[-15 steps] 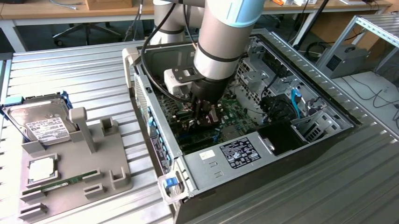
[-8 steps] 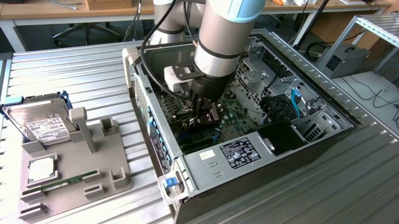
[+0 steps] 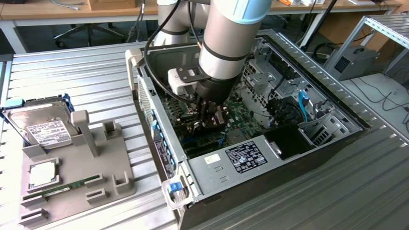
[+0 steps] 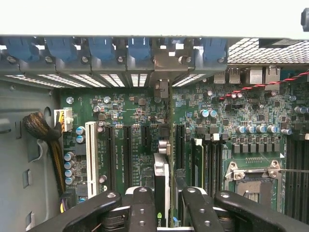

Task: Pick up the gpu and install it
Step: 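Insert the gpu into the slot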

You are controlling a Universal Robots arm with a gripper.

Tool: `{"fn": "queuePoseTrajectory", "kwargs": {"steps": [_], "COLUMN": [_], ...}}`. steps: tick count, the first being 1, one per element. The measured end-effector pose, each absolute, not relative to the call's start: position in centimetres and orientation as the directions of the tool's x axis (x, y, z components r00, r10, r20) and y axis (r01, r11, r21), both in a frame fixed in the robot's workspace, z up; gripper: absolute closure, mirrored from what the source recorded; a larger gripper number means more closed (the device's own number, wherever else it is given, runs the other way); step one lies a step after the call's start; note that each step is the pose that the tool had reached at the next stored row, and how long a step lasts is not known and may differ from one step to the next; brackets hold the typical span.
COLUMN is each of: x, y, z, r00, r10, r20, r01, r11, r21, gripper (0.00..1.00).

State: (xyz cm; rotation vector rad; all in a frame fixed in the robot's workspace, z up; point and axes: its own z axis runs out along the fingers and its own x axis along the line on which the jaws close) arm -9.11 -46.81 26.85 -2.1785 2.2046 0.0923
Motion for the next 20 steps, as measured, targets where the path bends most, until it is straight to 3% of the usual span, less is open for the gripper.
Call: {"fn": "queuePoseTrajectory", "kwargs": {"steps": [20], "x": [-9.67], "y": [-46.81], "z": [26.73], "r00": [-0.011], "r10": [-0.997], "r20": [-0.071], "r01": [-1.0], "r11": [0.01], "r21": [0.012], "gripper": [0.73]}}
